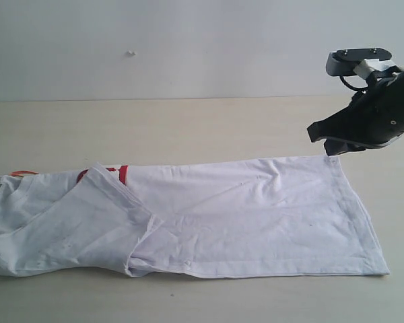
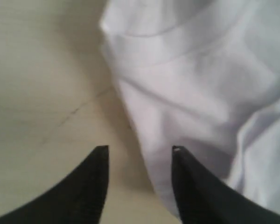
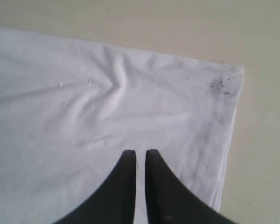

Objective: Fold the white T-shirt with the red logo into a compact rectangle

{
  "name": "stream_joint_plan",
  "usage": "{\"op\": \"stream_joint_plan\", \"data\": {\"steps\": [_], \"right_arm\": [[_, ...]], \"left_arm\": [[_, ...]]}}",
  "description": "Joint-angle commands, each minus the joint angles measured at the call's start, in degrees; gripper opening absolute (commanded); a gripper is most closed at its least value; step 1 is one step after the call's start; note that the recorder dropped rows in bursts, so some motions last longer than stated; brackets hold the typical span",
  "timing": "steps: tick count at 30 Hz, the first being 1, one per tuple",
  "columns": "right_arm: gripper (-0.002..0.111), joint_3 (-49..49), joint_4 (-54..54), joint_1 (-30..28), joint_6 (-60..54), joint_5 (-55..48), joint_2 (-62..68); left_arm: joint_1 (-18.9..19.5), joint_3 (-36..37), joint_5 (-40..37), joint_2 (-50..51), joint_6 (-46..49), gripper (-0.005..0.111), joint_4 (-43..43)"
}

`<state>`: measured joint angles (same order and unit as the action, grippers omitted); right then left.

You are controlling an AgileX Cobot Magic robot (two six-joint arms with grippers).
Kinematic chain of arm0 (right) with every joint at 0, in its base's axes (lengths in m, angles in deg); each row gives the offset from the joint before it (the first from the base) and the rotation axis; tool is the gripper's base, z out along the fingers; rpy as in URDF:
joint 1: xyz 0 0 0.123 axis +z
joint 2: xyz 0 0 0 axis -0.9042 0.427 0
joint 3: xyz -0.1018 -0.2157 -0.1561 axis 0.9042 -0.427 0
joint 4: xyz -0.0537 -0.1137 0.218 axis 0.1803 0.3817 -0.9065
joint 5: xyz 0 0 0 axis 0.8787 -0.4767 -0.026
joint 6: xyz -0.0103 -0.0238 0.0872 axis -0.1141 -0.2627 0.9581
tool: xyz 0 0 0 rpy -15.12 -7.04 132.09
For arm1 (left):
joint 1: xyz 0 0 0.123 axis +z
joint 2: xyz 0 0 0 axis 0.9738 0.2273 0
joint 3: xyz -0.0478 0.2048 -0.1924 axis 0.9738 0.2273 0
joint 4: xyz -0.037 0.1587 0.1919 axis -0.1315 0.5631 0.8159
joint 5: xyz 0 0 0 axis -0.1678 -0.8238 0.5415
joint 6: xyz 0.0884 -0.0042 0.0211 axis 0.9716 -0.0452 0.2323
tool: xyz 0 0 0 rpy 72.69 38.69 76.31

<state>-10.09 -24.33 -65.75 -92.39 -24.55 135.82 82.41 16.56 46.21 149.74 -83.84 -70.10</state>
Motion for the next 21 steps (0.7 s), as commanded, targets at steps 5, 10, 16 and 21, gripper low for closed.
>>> {"op": "stream_joint_plan", "data": {"steps": [5, 10, 16, 21], "right_arm": [[0.009, 0.4, -0.6, -0.3, -1.3, 1.3, 0.0], [0.009, 0.4, -0.6, -0.3, -1.6, 0.8, 0.0], [0.009, 0.4, -0.6, -0.3, -1.6, 0.5, 0.0], [0.009, 0.4, -0.6, -0.3, -1.6, 0.4, 0.0]], "left_arm": [[8.6, -7.7, -0.5, 3.7, 15.4, 0.061, -20.1], [10.8, -10.7, -2.1, 10.1, 22.1, 0.061, -26.8], [11.7, -11.9, -1.9, 12.7, 21.1, 0.061, -25.6], [11.6, -11.8, -4.4, 14.6, 21.1, 0.061, -26.1]]}}
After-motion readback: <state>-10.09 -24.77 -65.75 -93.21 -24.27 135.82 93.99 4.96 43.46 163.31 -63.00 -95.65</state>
